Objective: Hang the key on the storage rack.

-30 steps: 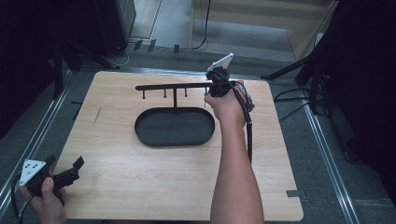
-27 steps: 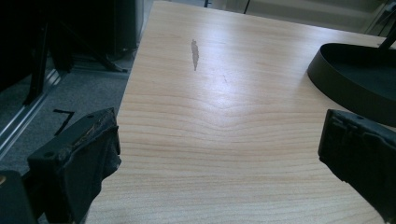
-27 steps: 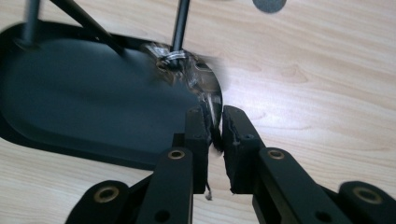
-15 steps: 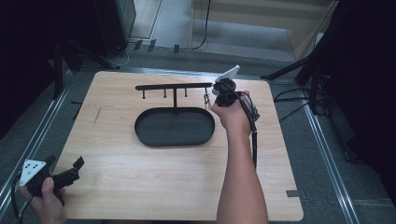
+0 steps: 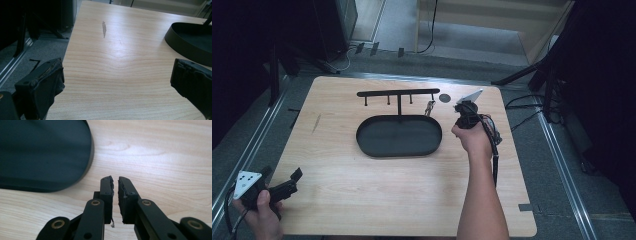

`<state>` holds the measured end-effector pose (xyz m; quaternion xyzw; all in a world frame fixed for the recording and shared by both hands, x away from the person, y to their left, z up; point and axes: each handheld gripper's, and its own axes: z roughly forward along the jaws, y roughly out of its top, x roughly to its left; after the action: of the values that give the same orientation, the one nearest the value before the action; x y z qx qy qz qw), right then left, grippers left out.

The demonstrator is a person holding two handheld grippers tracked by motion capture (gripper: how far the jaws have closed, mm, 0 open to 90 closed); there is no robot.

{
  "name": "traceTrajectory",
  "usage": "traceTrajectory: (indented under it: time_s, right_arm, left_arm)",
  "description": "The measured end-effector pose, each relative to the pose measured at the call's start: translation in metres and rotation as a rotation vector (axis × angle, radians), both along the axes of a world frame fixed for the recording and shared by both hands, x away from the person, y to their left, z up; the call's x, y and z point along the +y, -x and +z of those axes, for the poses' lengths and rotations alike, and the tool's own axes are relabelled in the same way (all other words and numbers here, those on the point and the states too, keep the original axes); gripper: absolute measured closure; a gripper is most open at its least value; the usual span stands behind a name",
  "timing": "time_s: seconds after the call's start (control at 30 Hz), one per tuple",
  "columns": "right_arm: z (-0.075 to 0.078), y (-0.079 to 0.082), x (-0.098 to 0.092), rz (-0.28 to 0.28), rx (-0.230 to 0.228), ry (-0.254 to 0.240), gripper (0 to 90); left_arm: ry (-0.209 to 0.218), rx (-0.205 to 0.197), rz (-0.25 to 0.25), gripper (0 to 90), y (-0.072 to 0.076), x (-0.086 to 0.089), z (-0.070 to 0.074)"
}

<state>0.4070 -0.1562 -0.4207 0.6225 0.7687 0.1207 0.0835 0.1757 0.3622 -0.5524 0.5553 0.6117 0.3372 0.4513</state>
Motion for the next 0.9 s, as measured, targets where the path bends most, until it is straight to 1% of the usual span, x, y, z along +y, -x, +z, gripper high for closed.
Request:
traceTrajectory:
  time_s: [0.1,0.17,0.27,0.3,0.33,0.37,0.47,0.5,0.53,0.6,0.7,0.73,0.8,0.83,0.9]
  right_arm:
    - [-0.008,0.003,-0.008,-0.010,0.009,-0.009,79.7]
    - [-0.014,0.006,-0.015,-0.020,0.010,-0.016,75.9]
    - [-0.023,0.009,-0.027,-0.044,0.005,-0.022,65.0]
    - [-0.026,0.011,-0.031,-0.058,0.006,-0.035,60.3]
    - [-0.028,0.012,-0.035,-0.072,0.007,-0.047,53.8]
    - [-0.030,0.013,-0.037,-0.078,0.001,-0.045,45.3]
    - [-0.037,0.018,-0.042,-0.091,-0.014,-0.010,24.4]
    - [-0.040,0.019,-0.045,-0.092,-0.021,-0.003,17.3]
    - [-0.042,0.020,-0.047,-0.098,-0.024,-0.004,12.3]
    - [-0.046,0.024,-0.051,-0.099,-0.023,-0.024,10.4]
    - [-0.050,0.030,-0.058,-0.090,-0.033,-0.065,0.3]
    - [-0.051,0.032,-0.061,-0.085,-0.038,-0.080,0.0]
    - [-0.054,0.037,-0.067,-0.080,-0.065,-0.102,0.0]
    - [-0.055,0.040,-0.070,-0.083,-0.075,-0.108,0.0]
    - [-0.058,0.046,-0.076,-0.109,-0.089,-0.112,0.0]
  left_arm:
    - [0.002,-0.001,-0.001,0.0,0.000,0.000,0.000]
    - [0.000,-0.002,-0.002,0.0,0.000,0.000,0.000]
    - [-0.001,-0.002,-0.001,0.0,0.000,0.000,0.000]
    - [-0.001,-0.003,0.000,0.0,0.000,0.000,0.000]
    - [0.000,-0.002,0.000,0.0,0.000,0.000,0.000]
    - [0.000,-0.001,0.001,0.0,0.000,0.000,0.000]
    - [-0.003,-0.002,0.001,0.0,0.000,0.000,0.000]
    - [-0.002,-0.002,0.001,0.0,0.000,0.000,0.000]
    - [-0.002,-0.002,0.001,0.0,0.000,0.000,0.000]
    - [-0.002,-0.002,0.000,0.0,0.000,0.000,0.000]
    - [0.003,-0.004,0.000,0.0,0.001,0.000,0.000]
    - [0.004,-0.004,0.001,0.0,0.001,0.000,0.000]
    - [0.003,-0.004,0.001,0.0,0.001,0.001,0.000]
    - [0.005,-0.005,0.001,0.0,0.001,0.000,0.000]
    - [0.006,-0.006,0.000,0.0,0.001,0.001,0.000]
